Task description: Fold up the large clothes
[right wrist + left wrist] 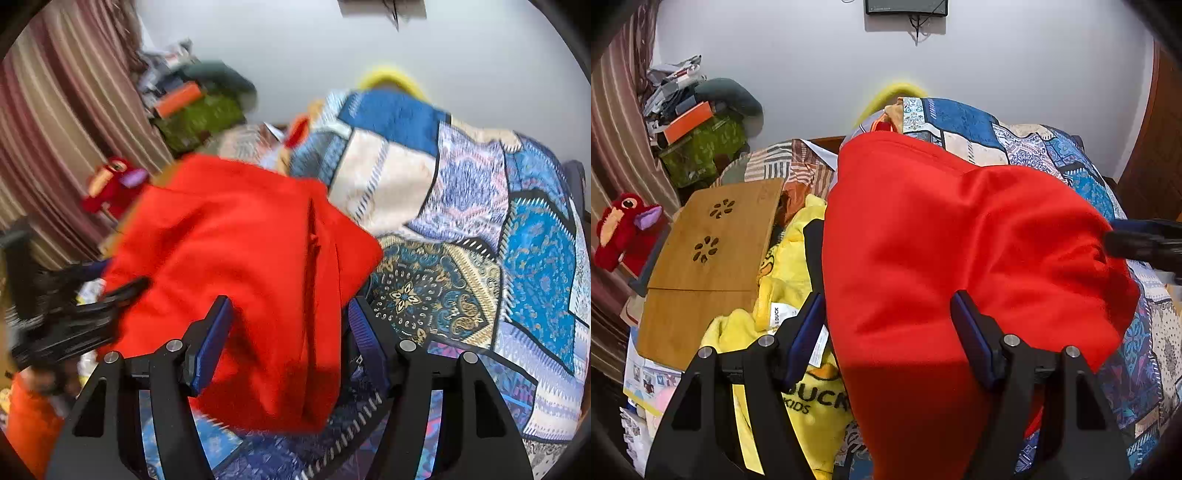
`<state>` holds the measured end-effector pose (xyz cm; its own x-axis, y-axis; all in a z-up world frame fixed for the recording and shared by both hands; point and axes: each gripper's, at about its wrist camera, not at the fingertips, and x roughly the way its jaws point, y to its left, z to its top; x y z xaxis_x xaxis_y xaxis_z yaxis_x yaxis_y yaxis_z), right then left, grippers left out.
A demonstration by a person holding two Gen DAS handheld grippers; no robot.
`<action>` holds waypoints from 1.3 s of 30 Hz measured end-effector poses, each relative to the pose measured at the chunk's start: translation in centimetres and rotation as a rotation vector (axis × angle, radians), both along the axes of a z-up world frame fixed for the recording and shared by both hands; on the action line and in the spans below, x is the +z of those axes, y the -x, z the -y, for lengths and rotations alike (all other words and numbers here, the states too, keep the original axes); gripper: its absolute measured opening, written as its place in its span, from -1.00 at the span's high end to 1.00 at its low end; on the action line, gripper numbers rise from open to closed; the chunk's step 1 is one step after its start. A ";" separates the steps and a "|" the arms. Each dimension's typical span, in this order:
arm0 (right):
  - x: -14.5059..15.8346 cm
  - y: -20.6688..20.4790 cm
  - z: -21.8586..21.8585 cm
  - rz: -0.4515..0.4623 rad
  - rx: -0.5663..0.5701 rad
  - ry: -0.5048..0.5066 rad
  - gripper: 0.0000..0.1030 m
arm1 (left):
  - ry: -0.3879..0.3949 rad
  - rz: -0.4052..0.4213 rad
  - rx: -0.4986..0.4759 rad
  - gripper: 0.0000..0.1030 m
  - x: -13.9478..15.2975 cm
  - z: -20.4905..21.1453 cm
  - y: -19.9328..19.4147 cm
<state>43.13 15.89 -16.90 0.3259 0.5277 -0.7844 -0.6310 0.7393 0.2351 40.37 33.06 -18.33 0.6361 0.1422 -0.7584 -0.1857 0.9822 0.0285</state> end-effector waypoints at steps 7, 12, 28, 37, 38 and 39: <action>-1.6 -5.3 3.1 0.084 -0.276 0.113 -0.18 | 0.002 -0.008 0.006 -0.45 -0.3 -0.4 -0.1; 0.2 -4.8 6.9 -0.028 -0.245 -0.061 -0.22 | 0.063 -0.002 0.022 -0.45 -0.5 -0.9 0.0; -2.1 2.6 7.4 0.003 -0.093 0.061 -0.24 | 0.088 0.007 0.059 -0.56 2.3 0.5 6.4; 5.3 10.0 9.9 0.160 -0.074 0.008 -0.24 | 0.050 0.046 0.047 -0.56 5.5 4.4 12.3; 6.6 11.2 10.2 0.180 -0.066 -0.020 -0.24 | 0.045 0.070 0.043 -0.56 6.5 5.1 13.4; 7.5 12.1 10.5 0.194 -0.061 -0.039 -0.24 | 0.040 0.093 0.040 -0.56 7.3 5.7 14.2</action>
<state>31.01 5.41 -9.35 0.5013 0.5314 -0.6829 -0.6216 0.7701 0.1430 26.12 27.37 -10.98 0.6986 0.1396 -0.7017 -0.2250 0.9739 -0.0303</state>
